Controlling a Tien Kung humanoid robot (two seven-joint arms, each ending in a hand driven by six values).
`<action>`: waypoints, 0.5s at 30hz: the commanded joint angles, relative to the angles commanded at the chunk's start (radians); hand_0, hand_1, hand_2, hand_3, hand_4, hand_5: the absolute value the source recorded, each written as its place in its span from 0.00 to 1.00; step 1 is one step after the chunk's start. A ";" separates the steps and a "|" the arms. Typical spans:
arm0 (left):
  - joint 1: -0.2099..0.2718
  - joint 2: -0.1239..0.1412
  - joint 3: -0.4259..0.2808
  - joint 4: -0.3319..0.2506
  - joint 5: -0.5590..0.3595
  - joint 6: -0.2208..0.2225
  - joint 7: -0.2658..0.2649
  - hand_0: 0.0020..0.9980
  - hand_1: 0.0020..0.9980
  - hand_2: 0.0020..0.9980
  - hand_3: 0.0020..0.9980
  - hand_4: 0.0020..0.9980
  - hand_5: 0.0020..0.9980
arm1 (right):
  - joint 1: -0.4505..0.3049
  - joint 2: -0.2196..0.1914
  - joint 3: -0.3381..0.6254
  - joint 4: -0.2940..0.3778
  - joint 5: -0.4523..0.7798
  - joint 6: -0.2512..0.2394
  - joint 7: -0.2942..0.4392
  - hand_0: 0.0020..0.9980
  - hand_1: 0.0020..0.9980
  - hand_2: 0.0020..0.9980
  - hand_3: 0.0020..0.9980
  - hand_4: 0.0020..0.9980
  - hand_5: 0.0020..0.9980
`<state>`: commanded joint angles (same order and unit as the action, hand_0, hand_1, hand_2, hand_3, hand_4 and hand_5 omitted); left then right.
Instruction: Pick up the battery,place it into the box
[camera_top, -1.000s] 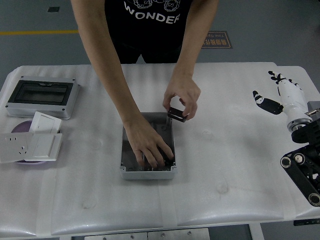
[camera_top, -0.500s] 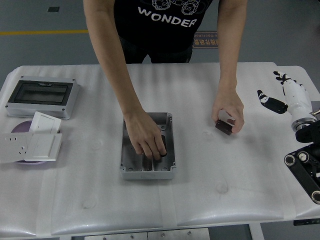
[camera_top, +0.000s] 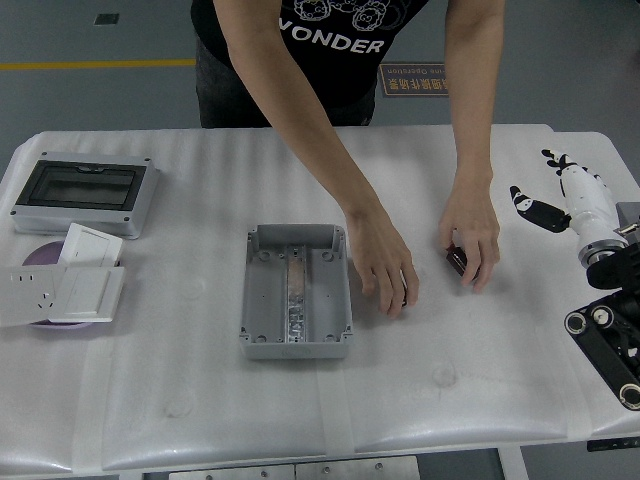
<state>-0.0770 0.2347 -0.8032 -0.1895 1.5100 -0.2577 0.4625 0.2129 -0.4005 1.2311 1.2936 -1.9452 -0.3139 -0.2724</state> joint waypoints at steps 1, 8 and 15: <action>-0.001 0.000 -0.002 0.000 0.003 0.000 0.000 0.64 0.62 0.57 0.61 0.59 0.05 | -0.001 0.001 0.001 0.000 0.000 0.001 -0.001 1.00 0.84 0.87 0.91 0.72 0.45; -0.007 0.002 -0.007 0.000 0.014 -0.004 0.001 0.64 0.62 0.57 0.61 0.59 0.06 | -0.006 0.003 -0.030 0.006 0.001 0.026 -0.026 1.00 0.84 0.87 0.91 0.71 0.45; -0.009 0.001 -0.003 0.000 0.008 -0.002 0.001 0.64 0.62 0.57 0.61 0.59 0.06 | -0.034 0.007 -0.129 0.057 -0.026 0.054 -0.092 1.00 0.84 0.87 0.90 0.72 0.46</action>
<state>-0.0860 0.2360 -0.8061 -0.1896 1.5176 -0.2601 0.4633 0.1791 -0.3936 1.1026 1.3508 -1.9715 -0.2596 -0.3645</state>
